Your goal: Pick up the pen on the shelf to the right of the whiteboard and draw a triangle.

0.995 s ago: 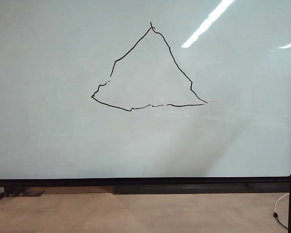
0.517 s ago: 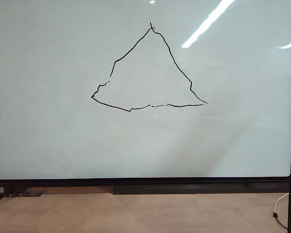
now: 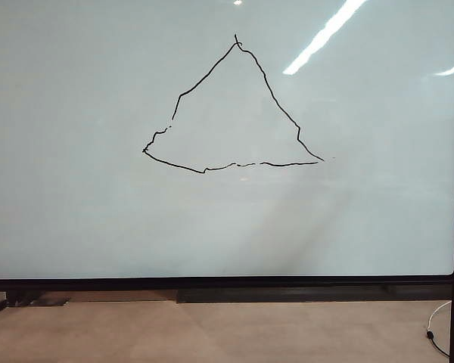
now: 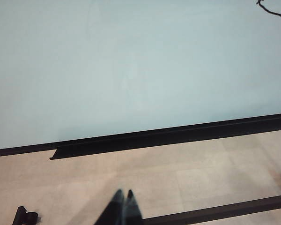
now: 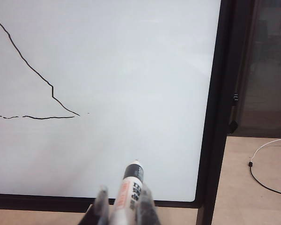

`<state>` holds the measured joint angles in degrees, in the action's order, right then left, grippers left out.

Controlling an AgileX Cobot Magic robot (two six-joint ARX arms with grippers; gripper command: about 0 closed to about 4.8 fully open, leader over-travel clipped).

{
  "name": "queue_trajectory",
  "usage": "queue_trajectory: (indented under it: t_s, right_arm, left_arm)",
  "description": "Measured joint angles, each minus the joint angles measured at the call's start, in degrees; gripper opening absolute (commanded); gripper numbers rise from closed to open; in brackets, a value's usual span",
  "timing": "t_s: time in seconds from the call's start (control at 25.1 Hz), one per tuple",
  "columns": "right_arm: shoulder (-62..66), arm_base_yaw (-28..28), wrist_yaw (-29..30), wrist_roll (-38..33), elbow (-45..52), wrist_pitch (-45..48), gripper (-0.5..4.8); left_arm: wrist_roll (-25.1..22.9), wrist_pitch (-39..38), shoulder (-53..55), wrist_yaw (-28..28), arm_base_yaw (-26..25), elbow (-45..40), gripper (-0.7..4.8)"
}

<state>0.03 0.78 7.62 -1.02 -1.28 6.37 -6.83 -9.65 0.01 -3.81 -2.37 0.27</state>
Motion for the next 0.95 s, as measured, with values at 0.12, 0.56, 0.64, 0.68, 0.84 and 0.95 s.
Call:
queue_trajectory:
  t_s: [0.12,0.56,0.64,0.68,0.84,0.95]
  right_arm:
    - [0.00,0.11,-0.02,0.00,0.00,-0.59,-0.05]
    - [0.00,0.22,-0.02,0.00,0.00,-1.38,-0.05]
    - [0.00,0.22,-0.02,0.00,0.00,-1.38,-0.05]
    - [0.00,0.22,-0.02,0.00,0.00,-1.36,-0.05]
    - [0.00,0.22,-0.02,0.00,0.02,-1.36,-0.05]
    - [0.00,0.22,-0.02,0.00,0.00,-1.38,-0.05]
  left_arm:
    - [0.00,0.00,0.00,0.00,0.00,0.00,-0.05]
    - [0.00,0.00,0.00,0.00,0.00,0.00,-0.05]
    - [0.00,0.00,0.00,0.00,0.00,0.00,-0.05]
    - [0.00,0.00,0.00,0.00,0.00,0.00,-0.05]
    - [0.00,0.00,0.00,0.00,0.00,0.00,-0.05]
    - [0.00,0.00,0.00,0.00,0.00,0.00,-0.05]
